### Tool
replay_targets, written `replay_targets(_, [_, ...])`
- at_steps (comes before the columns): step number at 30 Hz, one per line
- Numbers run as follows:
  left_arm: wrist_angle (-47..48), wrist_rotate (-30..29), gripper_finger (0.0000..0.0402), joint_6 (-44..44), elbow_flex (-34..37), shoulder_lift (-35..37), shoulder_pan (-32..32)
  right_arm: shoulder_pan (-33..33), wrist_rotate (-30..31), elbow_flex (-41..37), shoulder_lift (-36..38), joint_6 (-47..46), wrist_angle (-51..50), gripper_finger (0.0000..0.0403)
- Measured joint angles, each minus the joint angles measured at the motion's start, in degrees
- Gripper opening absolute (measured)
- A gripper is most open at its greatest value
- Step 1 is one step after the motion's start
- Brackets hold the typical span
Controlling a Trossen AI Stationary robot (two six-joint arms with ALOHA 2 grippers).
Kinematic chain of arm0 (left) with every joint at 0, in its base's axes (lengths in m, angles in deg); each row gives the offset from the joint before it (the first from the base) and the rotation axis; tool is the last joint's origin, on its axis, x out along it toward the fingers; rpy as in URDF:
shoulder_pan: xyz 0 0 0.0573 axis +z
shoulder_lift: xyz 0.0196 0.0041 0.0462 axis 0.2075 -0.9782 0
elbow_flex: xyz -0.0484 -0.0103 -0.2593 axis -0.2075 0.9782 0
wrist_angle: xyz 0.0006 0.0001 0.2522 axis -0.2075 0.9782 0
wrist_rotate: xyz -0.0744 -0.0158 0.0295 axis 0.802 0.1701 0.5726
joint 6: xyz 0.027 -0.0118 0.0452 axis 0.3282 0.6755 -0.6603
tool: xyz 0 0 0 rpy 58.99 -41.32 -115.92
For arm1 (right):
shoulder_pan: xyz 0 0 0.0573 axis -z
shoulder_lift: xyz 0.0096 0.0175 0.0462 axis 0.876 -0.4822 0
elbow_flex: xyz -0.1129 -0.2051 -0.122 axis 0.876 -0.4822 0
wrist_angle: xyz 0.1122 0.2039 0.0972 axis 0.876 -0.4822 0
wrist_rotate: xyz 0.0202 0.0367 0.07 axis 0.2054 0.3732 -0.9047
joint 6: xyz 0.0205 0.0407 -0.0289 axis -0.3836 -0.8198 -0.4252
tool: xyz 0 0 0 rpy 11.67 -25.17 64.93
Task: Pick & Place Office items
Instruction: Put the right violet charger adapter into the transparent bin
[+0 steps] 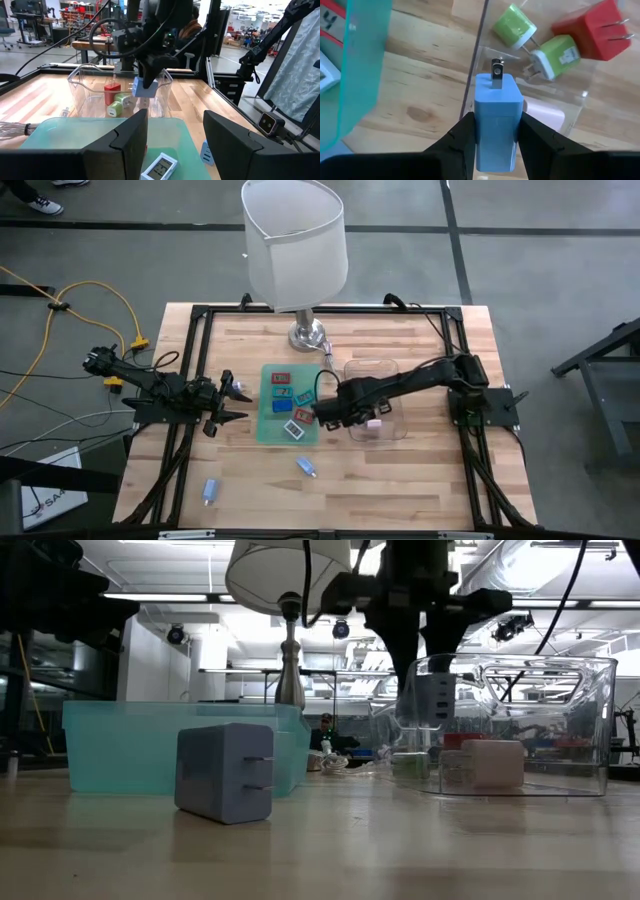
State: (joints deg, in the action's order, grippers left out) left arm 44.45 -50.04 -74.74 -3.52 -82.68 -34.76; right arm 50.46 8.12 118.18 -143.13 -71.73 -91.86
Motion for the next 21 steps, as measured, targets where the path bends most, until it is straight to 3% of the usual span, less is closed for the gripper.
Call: replay_targets(21, [0.0,0.0,0.0186,0.0,0.0,0.0,-0.01,1.78,-3.63,-6.65,-0.13,-0.81,5.23,0.0111])
